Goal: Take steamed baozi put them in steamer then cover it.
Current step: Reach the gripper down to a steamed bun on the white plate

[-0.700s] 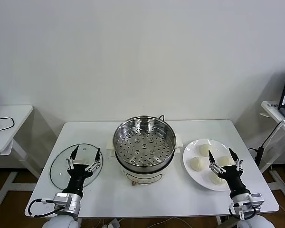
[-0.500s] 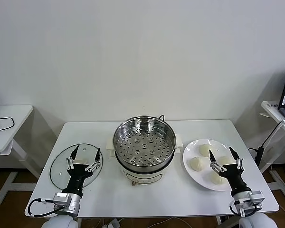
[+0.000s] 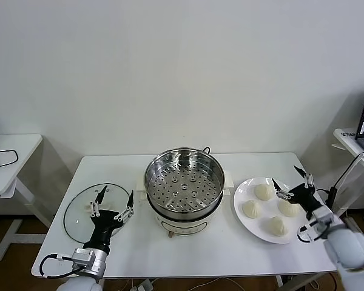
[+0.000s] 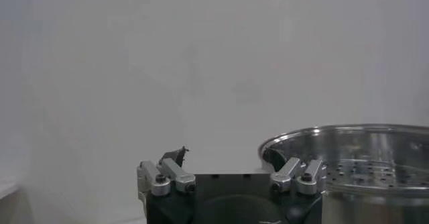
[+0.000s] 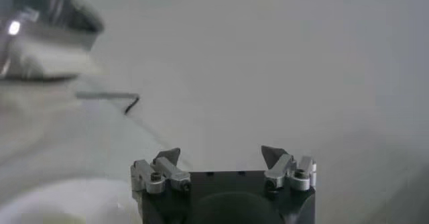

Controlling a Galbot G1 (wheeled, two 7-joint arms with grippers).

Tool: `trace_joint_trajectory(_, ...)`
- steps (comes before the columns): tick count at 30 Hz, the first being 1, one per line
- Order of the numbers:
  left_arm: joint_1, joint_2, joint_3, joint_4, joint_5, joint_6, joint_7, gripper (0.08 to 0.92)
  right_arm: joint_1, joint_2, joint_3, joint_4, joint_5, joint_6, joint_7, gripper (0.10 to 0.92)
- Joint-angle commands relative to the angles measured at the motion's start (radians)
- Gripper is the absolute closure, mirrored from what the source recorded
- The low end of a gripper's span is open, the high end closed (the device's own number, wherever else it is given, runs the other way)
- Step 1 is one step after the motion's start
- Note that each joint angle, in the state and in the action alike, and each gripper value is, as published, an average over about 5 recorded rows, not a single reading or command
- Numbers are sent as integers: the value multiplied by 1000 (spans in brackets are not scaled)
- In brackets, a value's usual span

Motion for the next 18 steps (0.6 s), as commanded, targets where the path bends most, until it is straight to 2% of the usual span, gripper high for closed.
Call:
trace_joint_trajectory(1,1,-1,20,0,17,-8,4,177,249,-240,-215,-127,-137,-47,-255,203)
trace_joint_trajectory(8,3,-7,28,4,25,-9,3,177,701,-232,-611,-324,-155,2,-645,203)
trace_joint_trajectory(13,2,-11,21,5,25,-10,3,177,957,-141,-845,-463,-167,24,-772,203)
trace_joint_trajectory(18,-1,-16,13,17,28,-13,6,177,1066,-45,-963,-576,-206,51,-832,203)
